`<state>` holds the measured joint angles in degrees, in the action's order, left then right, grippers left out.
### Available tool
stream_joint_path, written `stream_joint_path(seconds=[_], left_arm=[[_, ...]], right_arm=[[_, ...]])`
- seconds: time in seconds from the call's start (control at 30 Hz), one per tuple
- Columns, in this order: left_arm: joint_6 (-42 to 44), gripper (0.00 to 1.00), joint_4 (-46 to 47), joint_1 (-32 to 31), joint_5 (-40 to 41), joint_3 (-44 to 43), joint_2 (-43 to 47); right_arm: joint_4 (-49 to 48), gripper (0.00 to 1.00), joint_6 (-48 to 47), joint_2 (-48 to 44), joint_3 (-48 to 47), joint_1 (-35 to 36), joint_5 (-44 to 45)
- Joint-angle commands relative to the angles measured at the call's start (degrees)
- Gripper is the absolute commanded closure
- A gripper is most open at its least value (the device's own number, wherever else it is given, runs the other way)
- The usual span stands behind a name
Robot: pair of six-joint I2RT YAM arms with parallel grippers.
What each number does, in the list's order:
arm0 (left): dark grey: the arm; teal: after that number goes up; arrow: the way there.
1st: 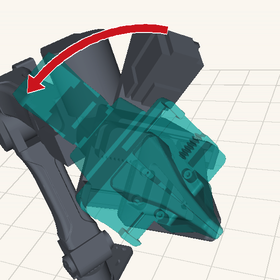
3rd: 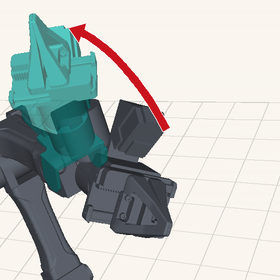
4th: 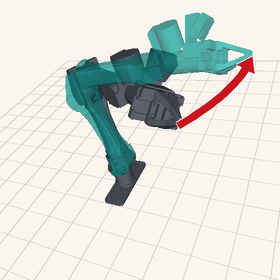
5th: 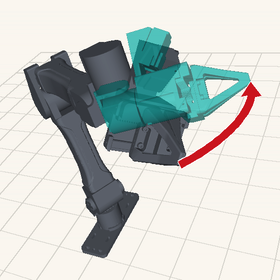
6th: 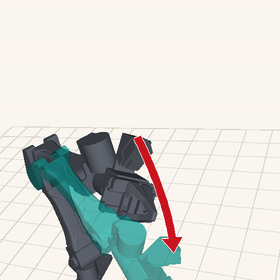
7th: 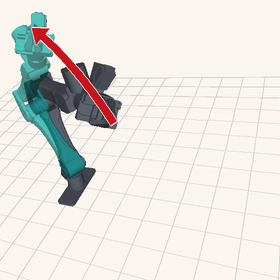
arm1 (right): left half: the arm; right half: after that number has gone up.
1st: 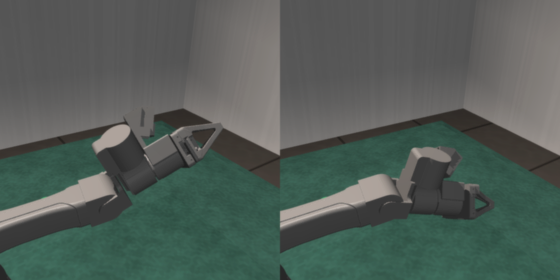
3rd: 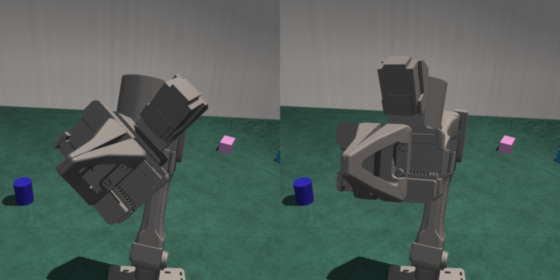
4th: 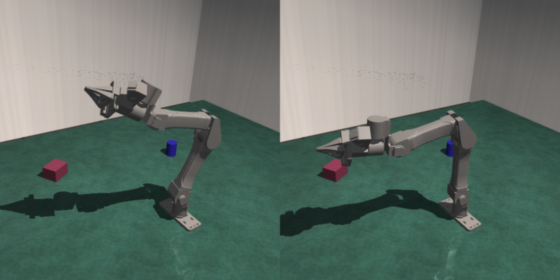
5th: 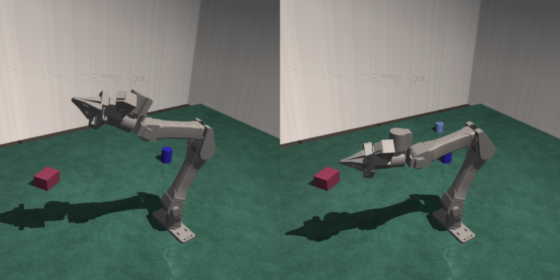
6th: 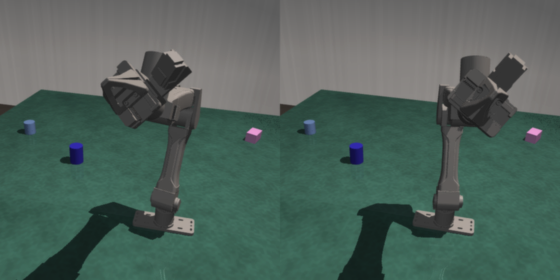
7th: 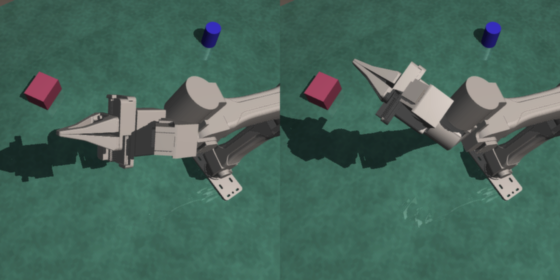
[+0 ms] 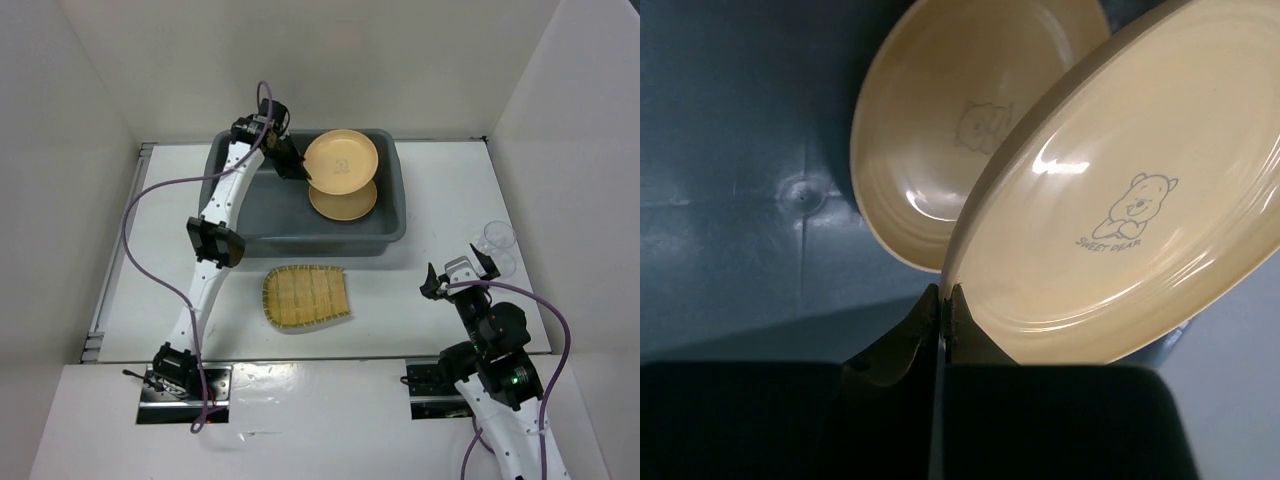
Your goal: Place the mixed dishes into the plastic bin
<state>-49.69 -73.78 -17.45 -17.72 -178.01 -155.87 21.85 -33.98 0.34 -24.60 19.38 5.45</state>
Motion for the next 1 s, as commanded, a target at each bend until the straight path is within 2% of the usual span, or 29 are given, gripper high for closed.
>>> stream_joint_path(seconds=[0.0,0.3,0.57,0.67,0.7,0.73,0.83,0.87,0.97], left_arm=[[-0.41,1.00,0.39,0.23,0.66,-1.72,-2.05],[-2.34,1.00,2.58,-1.36,2.16,-1.72,-8.12],[-4.19,0.99,5.31,-1.36,-0.38,-1.72,-10.77],[-4.80,0.83,5.84,-1.36,-0.92,-1.72,-11.38],[-4.80,0.74,5.84,-1.36,-0.92,-1.72,-11.38],[-4.80,0.42,5.84,-1.36,-1.53,-1.72,-11.38],[-4.80,0.13,7.07,-1.88,-1.53,-1.72,-8.15],[-4.80,0.00,8.81,-1.88,-1.53,-1.72,-6.91],[-4.80,0.00,10.67,-1.88,-0.84,-1.72,-0.59]], right_arm=[[-2.16,0.02,-0.12,-3.41,0.52,0.57,0.52],[-2.16,0.02,0.40,-3.41,0.52,0.57,1.05],[-2.16,0.02,0.40,-3.41,0.52,0.57,1.58],[-2.16,0.02,0.40,-3.41,0.52,0.57,1.58],[-2.16,0.02,0.40,-3.41,0.52,0.57,1.58],[-2.16,0.02,0.40,-3.41,0.52,0.57,1.58],[-2.16,0.02,0.40,-3.41,0.52,0.57,1.58],[-2.16,0.02,0.40,-3.41,0.52,0.57,1.58],[-2.16,0.02,0.40,-3.41,0.52,0.57,1.05]])
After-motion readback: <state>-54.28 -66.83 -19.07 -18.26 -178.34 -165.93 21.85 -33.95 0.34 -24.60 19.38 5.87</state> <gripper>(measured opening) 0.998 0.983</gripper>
